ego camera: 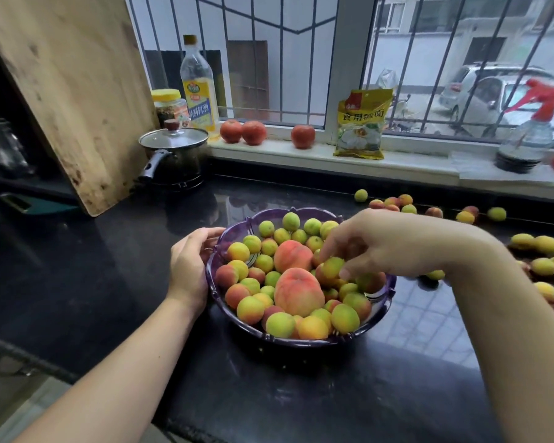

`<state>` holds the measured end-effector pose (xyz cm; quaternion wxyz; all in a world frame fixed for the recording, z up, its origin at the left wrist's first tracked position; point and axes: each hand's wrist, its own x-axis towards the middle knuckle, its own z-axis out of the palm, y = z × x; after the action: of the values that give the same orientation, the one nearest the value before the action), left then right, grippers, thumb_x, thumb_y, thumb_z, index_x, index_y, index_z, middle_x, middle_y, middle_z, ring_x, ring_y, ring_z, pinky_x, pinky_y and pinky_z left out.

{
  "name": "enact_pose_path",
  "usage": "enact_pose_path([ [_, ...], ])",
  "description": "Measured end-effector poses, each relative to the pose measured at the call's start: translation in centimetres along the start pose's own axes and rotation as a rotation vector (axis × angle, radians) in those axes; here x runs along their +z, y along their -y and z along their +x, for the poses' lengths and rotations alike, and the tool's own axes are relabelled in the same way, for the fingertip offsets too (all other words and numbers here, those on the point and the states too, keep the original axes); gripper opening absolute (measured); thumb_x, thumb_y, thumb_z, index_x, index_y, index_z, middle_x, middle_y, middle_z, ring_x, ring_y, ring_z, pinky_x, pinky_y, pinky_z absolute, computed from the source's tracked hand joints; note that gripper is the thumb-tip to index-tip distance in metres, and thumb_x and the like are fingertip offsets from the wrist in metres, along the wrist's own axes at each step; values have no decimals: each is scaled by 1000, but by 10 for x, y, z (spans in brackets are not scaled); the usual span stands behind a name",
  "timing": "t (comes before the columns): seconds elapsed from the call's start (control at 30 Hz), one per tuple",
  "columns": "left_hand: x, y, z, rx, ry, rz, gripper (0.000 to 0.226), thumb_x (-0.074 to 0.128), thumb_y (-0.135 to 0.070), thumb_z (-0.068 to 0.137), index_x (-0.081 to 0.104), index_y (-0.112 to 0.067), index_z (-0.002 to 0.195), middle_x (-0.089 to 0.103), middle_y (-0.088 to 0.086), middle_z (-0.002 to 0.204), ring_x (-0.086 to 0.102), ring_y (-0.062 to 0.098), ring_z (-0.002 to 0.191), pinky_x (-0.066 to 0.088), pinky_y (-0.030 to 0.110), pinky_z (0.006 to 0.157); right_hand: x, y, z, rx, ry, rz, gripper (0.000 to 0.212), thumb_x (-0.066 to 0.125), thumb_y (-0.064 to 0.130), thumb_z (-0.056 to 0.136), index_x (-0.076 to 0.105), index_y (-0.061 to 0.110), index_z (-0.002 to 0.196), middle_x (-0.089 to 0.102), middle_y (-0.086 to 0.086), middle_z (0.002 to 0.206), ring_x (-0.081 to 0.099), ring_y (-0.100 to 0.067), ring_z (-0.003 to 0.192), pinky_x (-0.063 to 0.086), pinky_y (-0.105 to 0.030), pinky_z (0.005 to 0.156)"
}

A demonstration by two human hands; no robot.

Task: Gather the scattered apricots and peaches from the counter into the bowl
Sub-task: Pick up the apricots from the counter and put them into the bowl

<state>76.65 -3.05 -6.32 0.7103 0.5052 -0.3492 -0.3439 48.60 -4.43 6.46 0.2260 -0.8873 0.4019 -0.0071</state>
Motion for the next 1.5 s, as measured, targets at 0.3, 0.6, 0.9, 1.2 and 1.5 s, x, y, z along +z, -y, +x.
enact_pose_path([
  [0.3, 0, 2, 1, 6, -1, 25, 27, 58, -26, 84, 81, -12, 79, 78, 11, 82, 73, 24, 83, 56, 40, 80, -2, 0, -3, -15, 24, 28, 32, 70, 24, 93, 68, 49, 113, 57, 28, 102, 62, 1, 93, 55, -26, 82],
  [0.6, 0, 3, 2, -14, -19, 37, 30, 56, -15, 96, 81, -10, 80, 77, 13, 80, 72, 26, 81, 56, 44, 81, 0, -6, 1, -23, -14, 71, 29, 69, 27, 94, 66, 48, 114, 62, 31, 94, 61, 7, 89, 51, -22, 79],
  [0.9, -2, 4, 3, -6, 5, 56, 28, 59, -23, 90, 83, -16, 75, 78, 12, 81, 73, 28, 83, 57, 45, 80, 1, -6, 1, -30, 54, 36, 29, 65, 25, 97, 67, 50, 113, 62, 33, 102, 60, 6, 95, 53, -24, 82],
  [1.2, -2, 3, 2, 21, -4, 95, 29, 56, -17, 95, 80, -11, 80, 78, 8, 80, 72, 25, 84, 57, 39, 77, 13, 8, 9, -1, 80, -201, 32, 63, 16, 96, 72, 40, 115, 58, 23, 99, 58, -3, 91, 48, -18, 75],
  [1.5, -4, 3, 1, -11, 113, 44, 31, 53, -24, 94, 79, -9, 100, 80, 14, 99, 75, 28, 95, 59, 48, 90, 4, 6, 6, 18, -9, -169, 25, 65, 23, 96, 69, 40, 114, 67, 18, 103, 62, 0, 92, 52, -20, 80],
])
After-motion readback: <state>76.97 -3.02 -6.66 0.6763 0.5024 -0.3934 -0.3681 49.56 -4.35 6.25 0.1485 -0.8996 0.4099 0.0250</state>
